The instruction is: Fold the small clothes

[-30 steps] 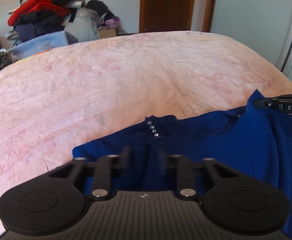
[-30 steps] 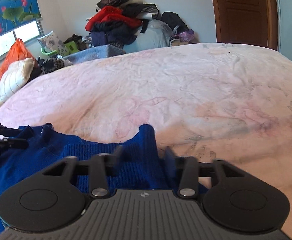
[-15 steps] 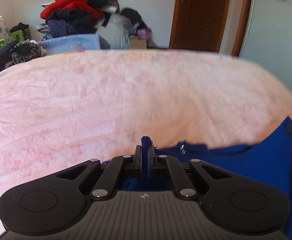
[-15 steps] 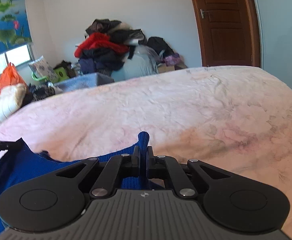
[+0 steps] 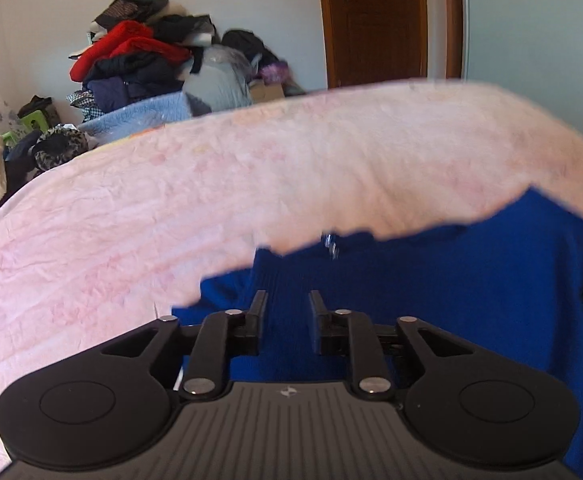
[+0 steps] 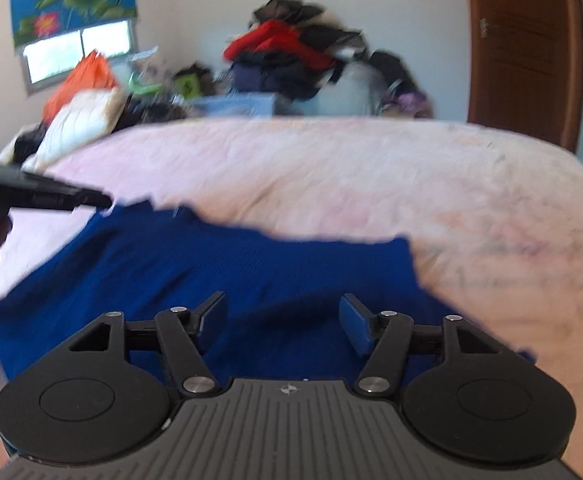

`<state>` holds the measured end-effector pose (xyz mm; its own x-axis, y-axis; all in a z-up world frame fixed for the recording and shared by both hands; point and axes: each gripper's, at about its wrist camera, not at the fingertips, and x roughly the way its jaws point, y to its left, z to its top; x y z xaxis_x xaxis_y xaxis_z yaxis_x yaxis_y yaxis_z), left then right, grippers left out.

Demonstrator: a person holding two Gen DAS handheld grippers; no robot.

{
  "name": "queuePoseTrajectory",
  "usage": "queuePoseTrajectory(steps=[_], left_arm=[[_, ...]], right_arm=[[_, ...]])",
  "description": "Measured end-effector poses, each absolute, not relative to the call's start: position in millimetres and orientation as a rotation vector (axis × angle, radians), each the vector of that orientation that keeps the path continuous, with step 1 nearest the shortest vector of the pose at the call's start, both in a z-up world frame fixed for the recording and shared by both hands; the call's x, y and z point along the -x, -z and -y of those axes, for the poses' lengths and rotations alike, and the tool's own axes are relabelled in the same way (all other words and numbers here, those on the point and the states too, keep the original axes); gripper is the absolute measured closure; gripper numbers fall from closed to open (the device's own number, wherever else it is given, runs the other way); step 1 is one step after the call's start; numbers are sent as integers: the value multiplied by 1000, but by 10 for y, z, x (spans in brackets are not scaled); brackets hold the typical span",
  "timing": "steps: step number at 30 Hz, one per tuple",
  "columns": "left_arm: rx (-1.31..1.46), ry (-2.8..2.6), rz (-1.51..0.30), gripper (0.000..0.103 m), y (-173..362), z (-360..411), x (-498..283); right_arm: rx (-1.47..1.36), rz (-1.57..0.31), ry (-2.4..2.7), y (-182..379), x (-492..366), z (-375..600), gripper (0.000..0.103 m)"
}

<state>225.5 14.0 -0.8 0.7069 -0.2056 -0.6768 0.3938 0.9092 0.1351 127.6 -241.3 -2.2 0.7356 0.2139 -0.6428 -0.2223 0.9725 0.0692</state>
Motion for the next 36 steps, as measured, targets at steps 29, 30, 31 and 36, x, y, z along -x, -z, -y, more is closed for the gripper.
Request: queuePoseTrajectory(steps=[29,30,31,36], left_arm=[[-139,172,-748,15,295,-90,-1125],[-139,170,-748,15,300,-88,-1104],[-137,168,-750,15,303,-87,-1090],[-112,162,-753,14,344,-106,-998]], right_arm=[[87,-745,-87,220,-560,2010,2],[92,-747,-87,222,-549,2004,1],[97,-748,-87,224,-538,2000,1],[106,-747,-87,229,-461,2005,0]])
